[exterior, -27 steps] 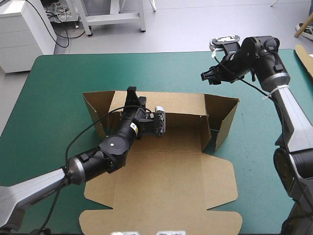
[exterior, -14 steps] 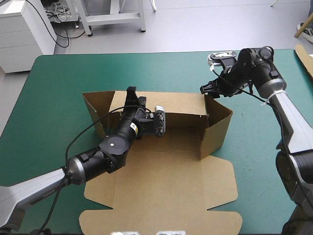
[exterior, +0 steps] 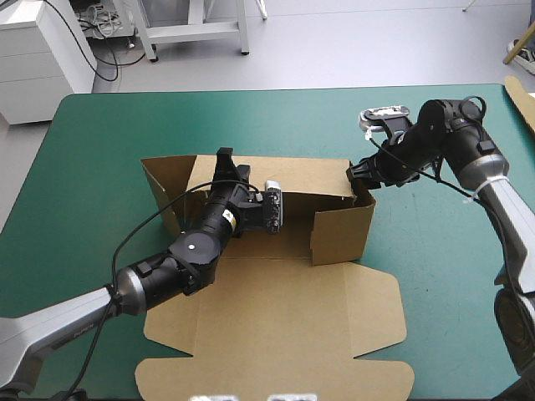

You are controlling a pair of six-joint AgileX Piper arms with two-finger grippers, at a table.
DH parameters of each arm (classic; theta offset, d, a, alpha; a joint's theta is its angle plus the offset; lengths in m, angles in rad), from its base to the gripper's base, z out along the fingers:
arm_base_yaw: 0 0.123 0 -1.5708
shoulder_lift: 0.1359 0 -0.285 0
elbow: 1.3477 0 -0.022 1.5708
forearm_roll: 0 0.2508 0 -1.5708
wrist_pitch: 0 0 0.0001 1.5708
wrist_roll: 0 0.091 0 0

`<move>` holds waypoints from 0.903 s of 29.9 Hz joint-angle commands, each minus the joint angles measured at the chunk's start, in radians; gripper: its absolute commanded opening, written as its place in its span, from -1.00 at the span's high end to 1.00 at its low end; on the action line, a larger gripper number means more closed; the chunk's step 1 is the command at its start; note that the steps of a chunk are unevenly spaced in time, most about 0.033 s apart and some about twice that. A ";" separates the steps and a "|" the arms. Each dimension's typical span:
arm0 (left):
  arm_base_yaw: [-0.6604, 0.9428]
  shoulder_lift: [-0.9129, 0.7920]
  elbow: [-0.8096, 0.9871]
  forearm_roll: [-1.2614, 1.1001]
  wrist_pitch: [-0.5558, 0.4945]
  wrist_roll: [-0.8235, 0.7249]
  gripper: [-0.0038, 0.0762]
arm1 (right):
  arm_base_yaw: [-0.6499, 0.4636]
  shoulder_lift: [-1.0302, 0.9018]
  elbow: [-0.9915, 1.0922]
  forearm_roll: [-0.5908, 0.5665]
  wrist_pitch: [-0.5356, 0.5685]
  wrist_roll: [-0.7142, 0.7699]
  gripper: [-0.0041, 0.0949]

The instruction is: Fold the box

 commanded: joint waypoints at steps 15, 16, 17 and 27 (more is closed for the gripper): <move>-0.002 -0.029 -0.013 -0.003 -0.002 -0.018 0.92 | -0.002 -0.248 0.305 0.187 -0.106 -0.189 -0.03; -0.002 -0.029 -0.013 -0.003 -0.002 -0.018 0.92 | -0.002 -0.260 0.319 0.190 -0.107 -0.193 -0.03; -0.002 -0.029 -0.013 -0.003 -0.002 -0.018 0.92 | -0.002 -0.272 0.336 0.192 -0.110 -0.203 -0.03; -0.002 -0.029 -0.013 -0.003 -0.006 -0.018 0.92 | -0.002 -0.373 0.488 0.290 -0.271 -0.311 -0.03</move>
